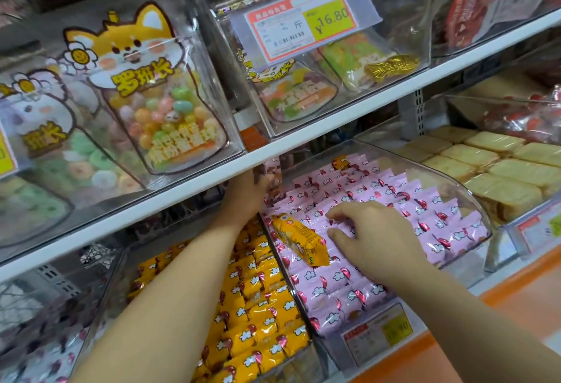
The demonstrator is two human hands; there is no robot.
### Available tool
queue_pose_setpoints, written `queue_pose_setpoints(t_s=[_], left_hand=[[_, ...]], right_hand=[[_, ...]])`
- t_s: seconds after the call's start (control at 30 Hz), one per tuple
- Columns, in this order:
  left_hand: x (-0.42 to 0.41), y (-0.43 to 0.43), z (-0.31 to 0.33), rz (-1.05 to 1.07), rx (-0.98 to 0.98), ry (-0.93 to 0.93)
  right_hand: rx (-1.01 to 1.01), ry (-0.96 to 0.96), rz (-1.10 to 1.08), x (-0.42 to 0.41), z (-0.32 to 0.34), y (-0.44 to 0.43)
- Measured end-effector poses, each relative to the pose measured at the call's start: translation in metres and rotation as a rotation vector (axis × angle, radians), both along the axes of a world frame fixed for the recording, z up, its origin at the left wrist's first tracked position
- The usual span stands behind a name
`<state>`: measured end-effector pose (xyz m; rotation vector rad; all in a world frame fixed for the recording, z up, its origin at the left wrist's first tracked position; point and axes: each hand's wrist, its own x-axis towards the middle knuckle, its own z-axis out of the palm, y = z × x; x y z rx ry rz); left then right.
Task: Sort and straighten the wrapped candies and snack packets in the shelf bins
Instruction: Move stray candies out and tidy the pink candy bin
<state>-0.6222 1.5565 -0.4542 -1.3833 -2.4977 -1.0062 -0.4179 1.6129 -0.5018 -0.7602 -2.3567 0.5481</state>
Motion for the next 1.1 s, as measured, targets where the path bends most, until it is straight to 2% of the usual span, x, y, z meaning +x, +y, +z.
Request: queue_pose_setpoints(t_s=[0.13,0.3,0.47,0.73,1.0,1.1], left_hand=[[0.005,0.007,-0.001,-0.015,-0.029,-0.028],[0.008,0.017,-0.005,-0.084,-0.024,0.106],[0.004,0.012,-0.003,-0.017,0.048,-0.116],[0.004,0.003,-0.003,0.016,-0.037,-0.108],[0.003,-0.013,-0.011,-0.036,0.093,-0.268],[0.002,-0.012,-0.010,-0.036,0.066,-0.235]], right_hand=[[0.011,-0.003,-0.005,-0.001,0.001,-0.001],[0.026,-0.008,-0.005,-0.001,0.000,-0.001],[0.026,-0.006,-0.002,-0.001,0.000,-0.001],[0.031,0.002,-0.003,-0.002,-0.001,-0.001],[0.035,-0.005,-0.019,-0.003,-0.003,-0.001],[0.034,-0.006,-0.018,-0.004,-0.003,-0.002]])
